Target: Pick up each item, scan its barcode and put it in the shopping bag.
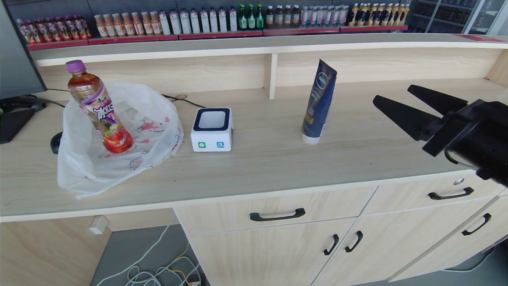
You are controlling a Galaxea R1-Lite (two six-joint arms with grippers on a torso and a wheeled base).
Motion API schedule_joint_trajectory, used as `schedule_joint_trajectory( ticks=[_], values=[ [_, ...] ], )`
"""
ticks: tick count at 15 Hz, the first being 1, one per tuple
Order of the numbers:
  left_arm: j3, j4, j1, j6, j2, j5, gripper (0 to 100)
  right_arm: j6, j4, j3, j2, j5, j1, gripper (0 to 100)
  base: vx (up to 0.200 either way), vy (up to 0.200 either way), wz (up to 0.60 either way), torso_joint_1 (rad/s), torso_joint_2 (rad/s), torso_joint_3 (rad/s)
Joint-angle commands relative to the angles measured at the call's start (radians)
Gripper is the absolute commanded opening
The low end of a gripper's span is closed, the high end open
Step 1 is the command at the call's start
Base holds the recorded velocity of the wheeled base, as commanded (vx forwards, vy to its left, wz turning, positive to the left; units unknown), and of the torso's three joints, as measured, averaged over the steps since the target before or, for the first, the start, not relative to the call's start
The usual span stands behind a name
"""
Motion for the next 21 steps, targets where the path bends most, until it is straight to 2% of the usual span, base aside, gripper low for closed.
schedule_joint_trajectory(
  ticks=[1,4,5,7,10,12,15,16,21],
  values=[
    [0.000,0.000,0.000,0.000,0.000,0.000,100,-0.004,0.030,-0.050,0.015,0.010,-0.004,100,0.000,0.000,0.00,0.000,0.00,0.000],
    [0.000,0.000,0.000,0.000,0.000,0.000,100,-0.002,0.059,-0.118,0.074,-0.007,0.007,100,0.000,0.000,0.00,0.000,0.00,0.000],
    [0.000,0.000,-0.001,0.000,0.000,0.000,100,0.079,0.065,-0.127,0.090,-0.091,0.031,100,0.000,0.000,0.00,0.000,0.00,0.000],
    [0.000,0.000,0.000,0.000,0.000,0.000,100,0.096,0.092,-0.170,0.136,-0.134,0.061,100,0.000,0.000,0.00,0.000,0.00,0.000],
    [0.000,0.000,0.000,0.000,0.000,0.002,100,0.099,0.088,-0.182,0.177,-0.196,0.056,100,0.000,0.000,0.00,0.000,0.00,0.000],
    [0.000,0.000,0.000,0.000,0.000,0.000,100,0.056,0.076,-0.220,0.252,-0.193,0.018,100,0.000,0.000,0.00,0.000,0.00,0.000],
    [0.000,0.000,0.000,0.000,0.000,0.000,100,-0.042,0.096,-0.295,0.311,-0.191,0.028,100,0.000,0.000,0.00,0.000,0.00,0.000],
    [0.000,0.000,0.000,0.000,0.000,0.000,100,-0.100,0.100,-0.377,0.338,-0.191,0.033,100,0.000,0.000,0.00,0.000,0.00,0.000],
    [0.000,0.000,-0.001,0.000,0.000,0.000,100,-0.117,0.209,-0.461,0.387,-0.203,0.108,100,0.000,0.000,0.00,0.000,0.00,0.000]
  ],
)
